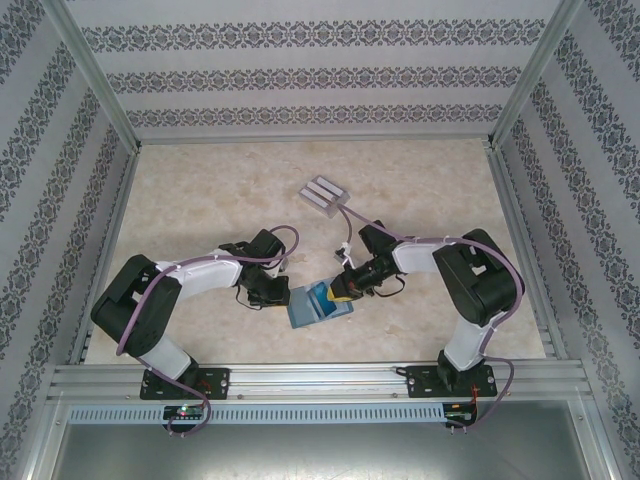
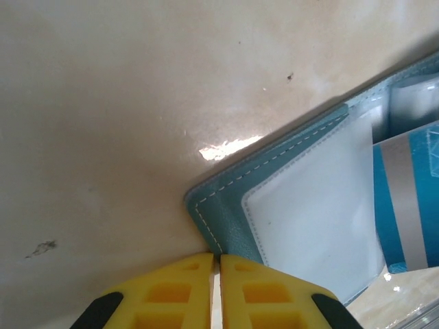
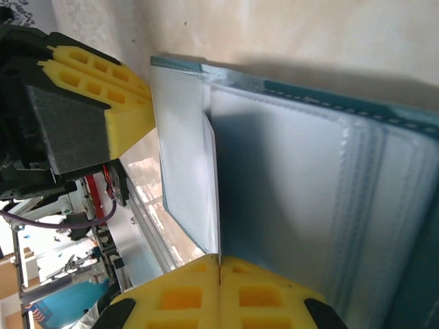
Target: Put the credit cards into the card holder
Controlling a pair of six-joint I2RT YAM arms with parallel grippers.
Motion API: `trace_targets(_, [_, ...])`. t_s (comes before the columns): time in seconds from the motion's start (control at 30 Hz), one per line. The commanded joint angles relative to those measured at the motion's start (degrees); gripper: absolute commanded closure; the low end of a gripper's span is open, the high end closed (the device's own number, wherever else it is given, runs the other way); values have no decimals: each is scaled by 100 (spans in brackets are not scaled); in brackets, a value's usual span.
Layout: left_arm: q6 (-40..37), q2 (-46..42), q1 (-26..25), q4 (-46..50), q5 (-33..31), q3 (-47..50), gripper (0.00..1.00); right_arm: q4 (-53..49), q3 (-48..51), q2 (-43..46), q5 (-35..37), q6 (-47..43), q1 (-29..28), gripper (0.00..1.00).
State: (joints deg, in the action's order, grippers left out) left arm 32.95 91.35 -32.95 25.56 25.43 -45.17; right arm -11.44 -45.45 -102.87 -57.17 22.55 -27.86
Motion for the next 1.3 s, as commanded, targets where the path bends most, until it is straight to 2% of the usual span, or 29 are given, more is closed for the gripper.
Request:
trace_targets(0.0, [97, 223, -46, -46, -478, 71, 89, 255, 63, -106, -158, 52, 19, 100])
trace_targets(0.17, [146, 199, -47, -32, -628, 98, 90, 468, 124, -153, -129, 52, 8, 100])
trace_targets(0.63, [268, 117, -45, -94, -757, 149, 91, 1491, 386, -176, 69, 948, -388, 97])
trace_targets(0.73, [288, 106, -45, -130, -757, 166, 91, 1547, 397, -136, 109, 1026, -466, 88])
trace_targets(0.97, [314, 140, -46, -116, -771, 175, 92, 840, 363, 208, 536, 685, -355, 79])
trace_targets(1.03, [312, 139, -45, -130, -842, 216, 92, 578, 297, 234, 592, 535, -335, 82])
trace_targets(1.17, [349, 147, -45, -176, -751, 235, 92, 625, 300, 224, 508, 669, -404, 95])
trace_targets(1.27, [329, 180, -45, -188, -829, 268, 92, 652, 248, 188, 497, 782, -554, 99])
